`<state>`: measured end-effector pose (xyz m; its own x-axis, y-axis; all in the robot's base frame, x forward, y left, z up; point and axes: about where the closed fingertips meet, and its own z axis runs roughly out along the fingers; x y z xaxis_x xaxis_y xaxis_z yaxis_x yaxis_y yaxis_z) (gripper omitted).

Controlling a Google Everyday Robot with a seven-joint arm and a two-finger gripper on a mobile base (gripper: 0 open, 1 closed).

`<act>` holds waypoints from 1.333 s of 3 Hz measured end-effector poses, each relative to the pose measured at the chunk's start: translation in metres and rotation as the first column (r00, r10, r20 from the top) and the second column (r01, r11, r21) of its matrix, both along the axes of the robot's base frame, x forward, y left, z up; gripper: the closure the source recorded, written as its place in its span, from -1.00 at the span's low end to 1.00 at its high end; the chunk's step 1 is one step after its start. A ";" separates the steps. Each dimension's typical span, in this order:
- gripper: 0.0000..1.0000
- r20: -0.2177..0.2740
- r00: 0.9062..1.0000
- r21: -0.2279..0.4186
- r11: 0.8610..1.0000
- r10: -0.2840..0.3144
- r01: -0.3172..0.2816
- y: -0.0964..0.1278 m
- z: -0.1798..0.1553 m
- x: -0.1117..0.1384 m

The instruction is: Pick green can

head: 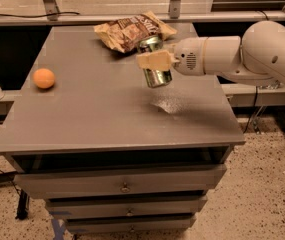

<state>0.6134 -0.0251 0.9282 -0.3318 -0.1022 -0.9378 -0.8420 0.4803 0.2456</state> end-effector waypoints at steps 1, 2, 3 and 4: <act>1.00 0.005 1.000 0.050 0.999 0.007 -0.007 -0.010 -0.006 -0.008; 1.00 0.110 0.994 0.158 0.987 0.009 -0.026 -0.020 -0.001 -0.017; 1.00 0.274 0.961 0.207 0.974 0.031 -0.091 -0.015 0.017 -0.020; 1.00 0.435 0.898 0.161 0.975 0.068 -0.152 -0.008 0.031 -0.018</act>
Offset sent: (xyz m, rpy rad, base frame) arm -0.0381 -0.0279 0.0152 0.2891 -0.3644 0.0594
